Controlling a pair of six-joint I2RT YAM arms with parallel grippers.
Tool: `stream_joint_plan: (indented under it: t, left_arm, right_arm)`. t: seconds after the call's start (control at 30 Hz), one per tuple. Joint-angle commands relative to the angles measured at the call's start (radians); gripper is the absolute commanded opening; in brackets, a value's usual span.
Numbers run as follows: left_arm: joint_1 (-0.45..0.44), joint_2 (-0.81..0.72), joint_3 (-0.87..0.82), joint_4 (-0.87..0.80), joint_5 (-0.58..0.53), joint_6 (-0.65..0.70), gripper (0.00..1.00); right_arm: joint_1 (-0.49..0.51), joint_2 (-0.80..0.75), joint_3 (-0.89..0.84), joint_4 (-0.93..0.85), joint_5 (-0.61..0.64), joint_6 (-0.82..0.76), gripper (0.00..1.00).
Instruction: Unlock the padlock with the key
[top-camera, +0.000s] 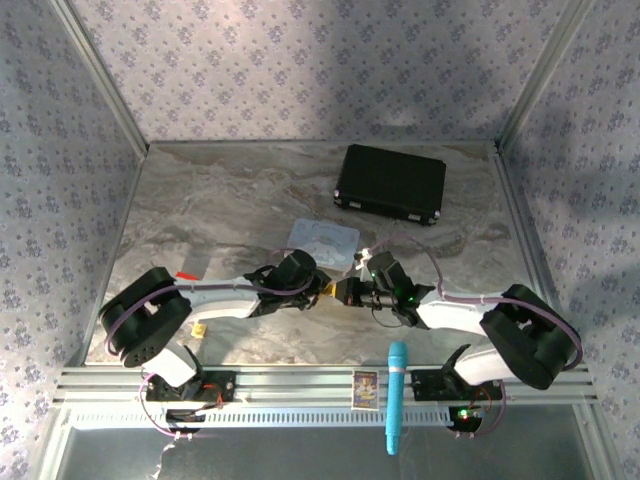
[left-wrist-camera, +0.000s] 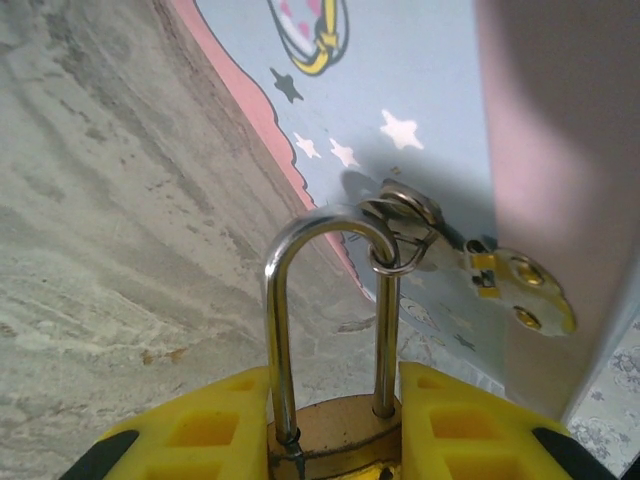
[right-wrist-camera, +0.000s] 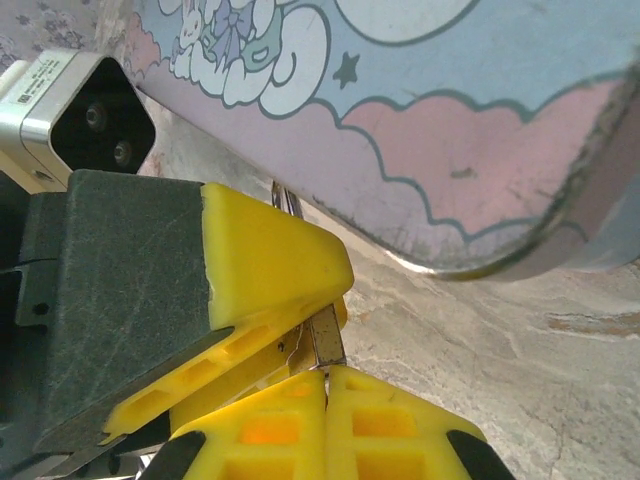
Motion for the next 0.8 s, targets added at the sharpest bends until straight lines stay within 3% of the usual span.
stream_joint_plan:
  t: [0.0,0.23,0.3,0.43,0.6,0.77]
  left_arm:
    - [-0.005,-0.039,-0.032,0.022,0.002,0.023,0.15]
    - [0.004,-0.066,-0.045,0.039,-0.022,0.048,0.15]
    - [0.004,-0.072,-0.054,0.054,-0.026,0.048,0.26]
    - [0.007,-0.086,-0.084,0.096,-0.048,0.058,0.32]
    - [0.01,-0.116,-0.186,0.316,-0.102,0.103,0.64]
    - [0.01,-0.139,-0.252,0.45,-0.159,0.187,0.73]
  right_arm:
    - [0.005,0.007,-0.005,0.108,-0.011,0.05,0.0]
    - [0.011,0.028,-0.01,0.135,-0.014,0.065,0.0]
    - [0.01,0.038,-0.018,0.157,-0.022,0.076,0.0]
    - [0.006,0.046,-0.031,0.203,-0.032,0.105,0.0]
    - [-0.005,0.072,-0.052,0.299,-0.048,0.18,0.0]
    - [-0.005,0.094,-0.05,0.334,-0.057,0.21,0.0]
